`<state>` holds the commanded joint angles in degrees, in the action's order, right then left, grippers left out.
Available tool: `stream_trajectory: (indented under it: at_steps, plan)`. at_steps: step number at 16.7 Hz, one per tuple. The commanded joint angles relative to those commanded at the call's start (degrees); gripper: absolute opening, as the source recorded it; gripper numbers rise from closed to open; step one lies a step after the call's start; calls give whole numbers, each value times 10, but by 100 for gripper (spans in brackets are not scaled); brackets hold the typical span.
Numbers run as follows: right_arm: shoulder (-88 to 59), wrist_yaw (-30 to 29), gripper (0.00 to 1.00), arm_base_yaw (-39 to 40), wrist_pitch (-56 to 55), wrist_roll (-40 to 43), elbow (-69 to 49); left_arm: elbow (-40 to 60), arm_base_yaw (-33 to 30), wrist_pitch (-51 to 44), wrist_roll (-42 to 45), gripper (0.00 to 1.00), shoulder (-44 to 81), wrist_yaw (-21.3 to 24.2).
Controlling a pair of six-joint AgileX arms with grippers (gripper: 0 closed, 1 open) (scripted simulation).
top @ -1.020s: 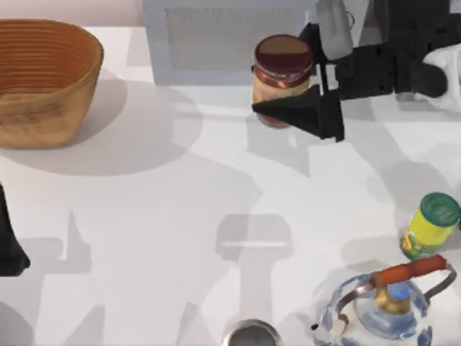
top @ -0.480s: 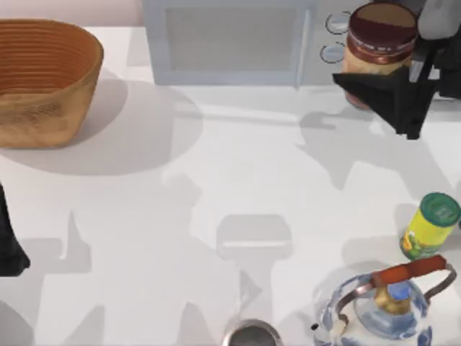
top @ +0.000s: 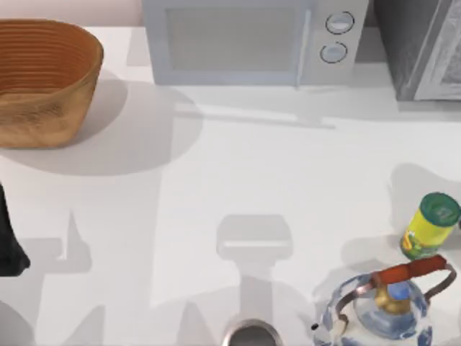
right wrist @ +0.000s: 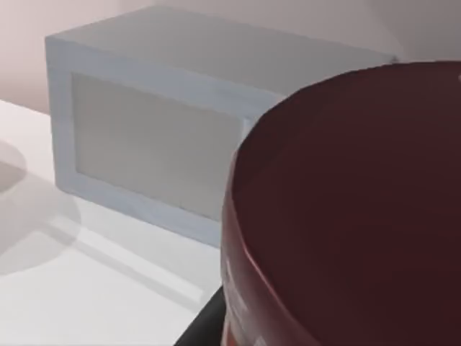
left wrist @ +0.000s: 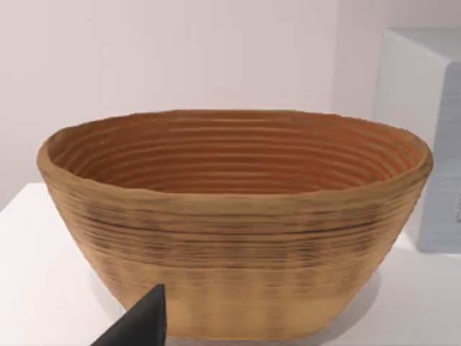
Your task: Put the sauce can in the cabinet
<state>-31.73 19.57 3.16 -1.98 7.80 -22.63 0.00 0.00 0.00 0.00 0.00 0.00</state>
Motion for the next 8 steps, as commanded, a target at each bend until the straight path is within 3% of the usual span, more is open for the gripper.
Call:
stream_trajectory:
  at_steps: [4, 8]
  plan:
    - [199, -116, 0, -22, 14, -45, 132, 0, 0, 0, 0, 100, 0, 0]
    - [302, -185, 0, -31, 19, -73, 213, 0, 0, 0, 0, 100, 0, 0]
